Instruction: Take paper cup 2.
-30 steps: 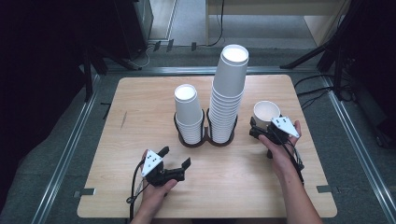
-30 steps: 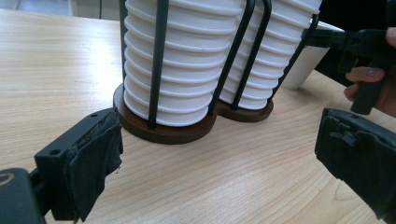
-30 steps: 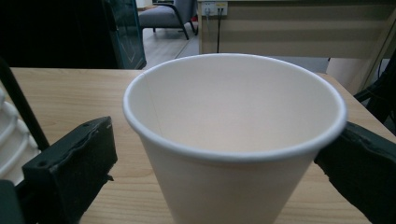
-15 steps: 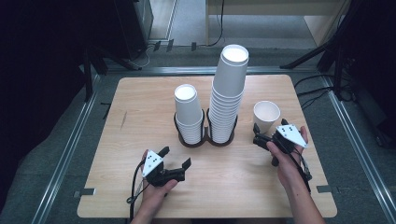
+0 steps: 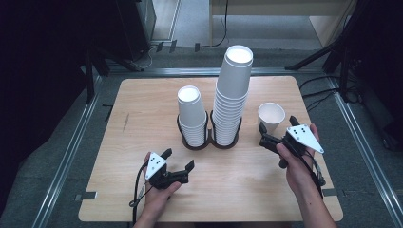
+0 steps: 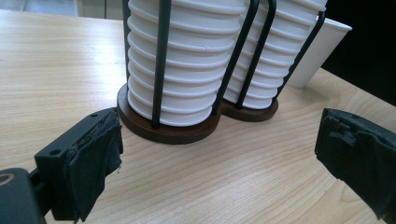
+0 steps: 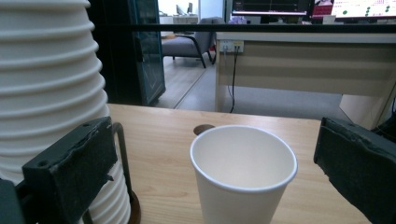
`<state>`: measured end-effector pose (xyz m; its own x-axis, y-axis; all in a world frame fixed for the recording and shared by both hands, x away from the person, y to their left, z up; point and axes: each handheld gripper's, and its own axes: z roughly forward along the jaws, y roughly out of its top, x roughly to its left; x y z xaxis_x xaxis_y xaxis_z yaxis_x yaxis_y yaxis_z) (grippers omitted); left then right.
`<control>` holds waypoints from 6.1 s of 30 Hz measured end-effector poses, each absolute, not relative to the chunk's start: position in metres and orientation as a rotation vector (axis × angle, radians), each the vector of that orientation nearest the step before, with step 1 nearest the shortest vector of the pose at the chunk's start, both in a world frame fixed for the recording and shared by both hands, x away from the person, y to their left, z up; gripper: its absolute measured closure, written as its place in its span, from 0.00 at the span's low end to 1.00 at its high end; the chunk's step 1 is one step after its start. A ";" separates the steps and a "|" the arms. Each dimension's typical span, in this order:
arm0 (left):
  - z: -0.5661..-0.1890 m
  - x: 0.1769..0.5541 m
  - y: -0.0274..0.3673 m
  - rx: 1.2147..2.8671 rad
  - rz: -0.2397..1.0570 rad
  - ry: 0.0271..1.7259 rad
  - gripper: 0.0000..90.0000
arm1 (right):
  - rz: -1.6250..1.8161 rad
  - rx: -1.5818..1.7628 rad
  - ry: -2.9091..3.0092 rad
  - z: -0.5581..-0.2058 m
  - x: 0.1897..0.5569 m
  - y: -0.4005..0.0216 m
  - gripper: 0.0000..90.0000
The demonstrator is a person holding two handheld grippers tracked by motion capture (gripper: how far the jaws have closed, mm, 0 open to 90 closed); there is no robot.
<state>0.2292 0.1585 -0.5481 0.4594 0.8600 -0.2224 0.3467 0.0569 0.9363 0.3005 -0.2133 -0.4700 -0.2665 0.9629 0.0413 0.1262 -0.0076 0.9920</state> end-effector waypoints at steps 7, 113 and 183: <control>-0.545 0.233 0.156 1.537 0.521 1.115 0.01 | 1.413 1.106 1.494 -0.437 0.291 -0.203 0.00; -0.441 0.308 0.020 1.499 0.904 0.927 0.15 | 1.685 1.048 1.608 -0.327 0.349 -0.108 0.13; -0.440 0.307 0.022 1.516 0.889 0.932 0.16 | 1.710 0.871 1.364 -0.276 0.290 -0.158 0.13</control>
<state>0.3073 0.0219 -0.4402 0.4107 0.9103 0.0511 0.0940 -0.0980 0.9907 0.2901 -0.1575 -0.2757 -0.4725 0.8800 0.0482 -0.1488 -0.1335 0.9798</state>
